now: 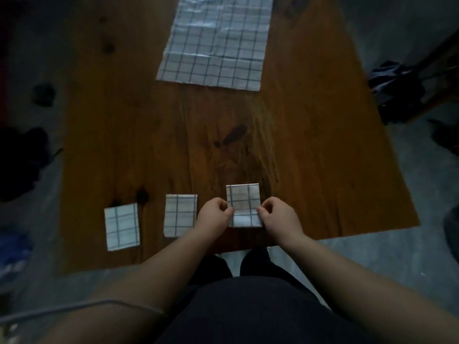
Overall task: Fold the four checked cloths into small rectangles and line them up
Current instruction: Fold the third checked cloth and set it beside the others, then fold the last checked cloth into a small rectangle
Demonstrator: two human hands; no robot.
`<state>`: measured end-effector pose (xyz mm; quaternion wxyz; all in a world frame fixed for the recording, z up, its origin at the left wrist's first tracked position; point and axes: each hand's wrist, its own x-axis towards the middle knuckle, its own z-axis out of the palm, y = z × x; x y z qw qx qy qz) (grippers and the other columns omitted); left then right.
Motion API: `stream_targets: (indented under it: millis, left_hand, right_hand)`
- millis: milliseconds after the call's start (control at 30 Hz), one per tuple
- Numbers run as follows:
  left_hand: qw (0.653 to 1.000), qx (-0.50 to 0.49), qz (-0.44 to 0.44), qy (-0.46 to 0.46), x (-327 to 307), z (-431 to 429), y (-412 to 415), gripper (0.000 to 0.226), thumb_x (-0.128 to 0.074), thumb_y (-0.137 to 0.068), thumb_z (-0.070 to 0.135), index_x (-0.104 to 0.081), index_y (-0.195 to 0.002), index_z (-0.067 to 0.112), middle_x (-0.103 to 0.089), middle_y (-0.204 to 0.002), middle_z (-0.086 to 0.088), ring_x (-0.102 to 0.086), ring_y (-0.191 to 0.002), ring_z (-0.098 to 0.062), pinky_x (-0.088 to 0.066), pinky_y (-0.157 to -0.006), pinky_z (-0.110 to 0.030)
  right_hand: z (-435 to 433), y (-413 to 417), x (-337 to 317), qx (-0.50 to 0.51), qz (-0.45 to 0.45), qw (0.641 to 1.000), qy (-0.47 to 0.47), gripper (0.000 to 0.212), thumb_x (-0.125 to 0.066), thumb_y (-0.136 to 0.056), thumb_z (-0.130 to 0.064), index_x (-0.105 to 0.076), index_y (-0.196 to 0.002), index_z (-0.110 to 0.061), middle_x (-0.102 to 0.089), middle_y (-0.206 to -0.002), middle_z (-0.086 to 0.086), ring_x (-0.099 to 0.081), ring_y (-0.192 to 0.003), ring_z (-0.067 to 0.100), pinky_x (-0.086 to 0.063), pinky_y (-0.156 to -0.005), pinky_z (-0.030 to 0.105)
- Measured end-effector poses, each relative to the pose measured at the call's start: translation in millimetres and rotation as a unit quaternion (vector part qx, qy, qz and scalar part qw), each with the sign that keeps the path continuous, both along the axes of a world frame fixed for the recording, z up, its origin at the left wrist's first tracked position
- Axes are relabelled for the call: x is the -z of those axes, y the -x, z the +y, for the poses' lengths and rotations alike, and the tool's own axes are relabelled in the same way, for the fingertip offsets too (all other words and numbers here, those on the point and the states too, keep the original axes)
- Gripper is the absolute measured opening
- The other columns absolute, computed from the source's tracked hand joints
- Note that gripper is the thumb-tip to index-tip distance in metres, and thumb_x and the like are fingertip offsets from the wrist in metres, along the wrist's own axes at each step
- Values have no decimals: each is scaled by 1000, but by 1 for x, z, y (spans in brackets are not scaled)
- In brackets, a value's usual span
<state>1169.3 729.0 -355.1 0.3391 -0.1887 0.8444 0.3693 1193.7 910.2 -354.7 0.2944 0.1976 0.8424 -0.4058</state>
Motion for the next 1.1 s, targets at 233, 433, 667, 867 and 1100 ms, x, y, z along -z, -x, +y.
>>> stream_targets:
  millis: [233,433,667,867,1100]
  left_hand:
    - [993,12,24,119,1,18,-6,15,-62,-94,37,-50,-91,29,-61,-85,5,-59,-78,-12,-53,-67,-35]
    - [983,50,54,169,-12,18,-11,17,-54,-97,44,-51,-90,30,-59,-81,7,-57,-74,-11,-54,-70,-38]
    - [957,76,176,219,-48,-17,-27,18,-51,-98,37,-56,-112,29,-59,-96,9,-58,-87,-10,-56,-77,-34]
    - [940,44,228,252,-76,-96,-80,44,-49,-97,37,-48,-140,23,-58,-132,4,-52,-120,-14,-44,-99,-33]
    - [941,-41,198,270,-109,-242,-194,57,-41,-100,48,-32,-152,27,-38,-157,0,-33,-144,-19,-26,-120,-41]
  right_hand:
    - [7,14,7,-161,19,979,-119,16,-55,-97,-45,-54,-86,-33,-63,-79,-8,-60,-72,8,-58,-68,36]
    - [13,27,-2,-227,29,965,-127,16,-54,-96,-46,-53,-86,-34,-61,-79,-9,-59,-72,7,-57,-67,34]
    - [-18,32,-40,-271,138,944,-126,14,-49,-97,-42,-58,-102,-31,-58,-88,-13,-57,-76,5,-58,-64,32]
    - [-103,19,-84,-384,213,890,-127,41,-49,-98,-41,-48,-138,-31,-55,-134,-7,-48,-122,14,-46,-101,34]
    - [-266,-54,-137,-527,267,803,-84,54,-45,-101,-46,-33,-151,-31,-40,-155,-7,-32,-144,16,-31,-117,39]
